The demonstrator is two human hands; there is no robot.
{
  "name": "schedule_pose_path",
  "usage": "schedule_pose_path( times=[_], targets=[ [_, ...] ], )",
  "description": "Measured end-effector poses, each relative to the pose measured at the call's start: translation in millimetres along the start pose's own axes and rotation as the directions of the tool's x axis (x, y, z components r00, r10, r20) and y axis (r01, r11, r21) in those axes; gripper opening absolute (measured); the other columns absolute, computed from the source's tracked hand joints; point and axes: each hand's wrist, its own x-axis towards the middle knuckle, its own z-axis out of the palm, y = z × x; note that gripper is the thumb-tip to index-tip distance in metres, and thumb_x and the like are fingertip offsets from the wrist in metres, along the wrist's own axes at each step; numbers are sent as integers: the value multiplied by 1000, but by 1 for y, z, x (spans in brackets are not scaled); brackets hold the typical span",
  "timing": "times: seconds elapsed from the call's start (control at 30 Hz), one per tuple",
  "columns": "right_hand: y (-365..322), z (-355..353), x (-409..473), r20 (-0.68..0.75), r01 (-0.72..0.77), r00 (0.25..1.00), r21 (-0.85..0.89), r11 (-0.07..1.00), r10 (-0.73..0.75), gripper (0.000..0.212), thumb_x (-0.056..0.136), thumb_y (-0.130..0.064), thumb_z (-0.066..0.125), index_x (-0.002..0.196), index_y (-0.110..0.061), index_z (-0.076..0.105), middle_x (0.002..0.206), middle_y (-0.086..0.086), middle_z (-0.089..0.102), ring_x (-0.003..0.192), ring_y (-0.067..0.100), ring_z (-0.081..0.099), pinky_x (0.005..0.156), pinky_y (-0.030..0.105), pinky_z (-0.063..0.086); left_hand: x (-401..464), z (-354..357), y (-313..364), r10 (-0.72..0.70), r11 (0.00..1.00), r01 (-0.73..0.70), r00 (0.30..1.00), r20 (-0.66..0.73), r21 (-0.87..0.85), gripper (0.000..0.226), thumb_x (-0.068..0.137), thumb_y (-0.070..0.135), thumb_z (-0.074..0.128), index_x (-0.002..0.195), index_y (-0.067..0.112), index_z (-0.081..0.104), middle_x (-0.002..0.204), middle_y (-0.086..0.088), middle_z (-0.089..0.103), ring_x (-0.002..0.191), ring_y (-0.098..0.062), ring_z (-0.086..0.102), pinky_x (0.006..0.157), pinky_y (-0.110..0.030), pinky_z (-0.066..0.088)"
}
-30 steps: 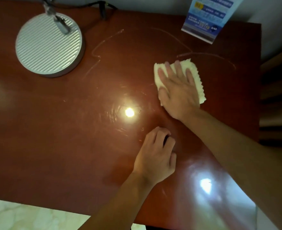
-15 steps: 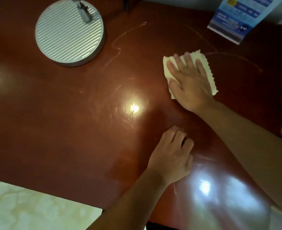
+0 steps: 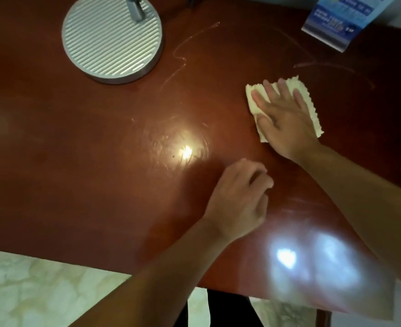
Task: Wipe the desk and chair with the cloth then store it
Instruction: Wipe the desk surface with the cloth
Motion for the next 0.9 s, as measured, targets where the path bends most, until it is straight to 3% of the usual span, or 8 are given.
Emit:
schedule_pose_path(
  times=[0.1,0.2,0.37,0.5,0.57,0.67,0.73,0.9],
  targets=[
    [-29,11,-12,-28,-38,999,17,999,39,58,98,-37,26,154,-25,31,165,2,17,153,23,0,121,40,-6,-11,-43,-37,-114,988,122,990,-82,95,19,76,1,56,91,2,69,99,-14,63,95,-27,58,88,-34,48],
    [-67,30,-51,-50,-5,999,34,999,7,57,99,-36,27,153,-20,35,163,3,21,153,25,5,123,44,-1,-30,-71,-66,-196,960,203,979,-53,191,25,78,0,56,100,4,66,104,-11,61,99,-23,54,88,-32,46],
    [-109,59,-150,-77,54,996,48,997,-50,51,99,-29,40,148,-18,45,160,5,30,151,27,16,121,53,16,-48,-67,-60,-202,954,191,979,26,233,23,78,0,54,99,6,62,107,-9,58,104,-25,54,96,-30,37],
    [-81,59,-194,-111,39,993,17,999,-37,48,96,-29,43,141,-17,55,157,8,35,149,31,23,119,56,21,-54,-63,-59,-182,958,164,982,56,235,24,79,0,55,101,5,63,109,-10,58,108,-25,54,100,-32,37],
    [-61,53,-191,-151,-104,983,12,995,105,49,97,-33,39,142,-17,53,157,10,35,149,33,22,119,56,19,-57,-63,-61,-144,960,118,986,87,253,26,79,-2,56,103,4,64,110,-11,58,108,-26,55,99,-32,39],
    [-57,50,-161,-227,-403,883,86,911,412,55,98,-34,31,147,-14,46,158,13,32,149,36,17,120,57,13,-59,-62,-61,-114,962,82,987,110,260,27,80,0,52,105,4,64,111,-11,58,108,-25,54,96,-34,43],
    [-81,56,-143,-263,-463,840,109,880,474,58,97,-32,29,149,-11,42,157,15,33,149,39,18,120,57,13,-58,-62,-62,-118,965,89,988,103,245,27,80,0,51,104,5,64,111,-11,58,108,-24,53,96,-33,41],
    [-150,84,-151,-223,-251,942,28,968,251,53,101,-32,32,149,-15,42,159,10,32,150,33,18,121,55,17,-58,-63,-60,-111,970,81,986,124,229,26,81,4,50,103,7,65,112,-10,58,105,-24,54,96,-32,40]
  ],
)
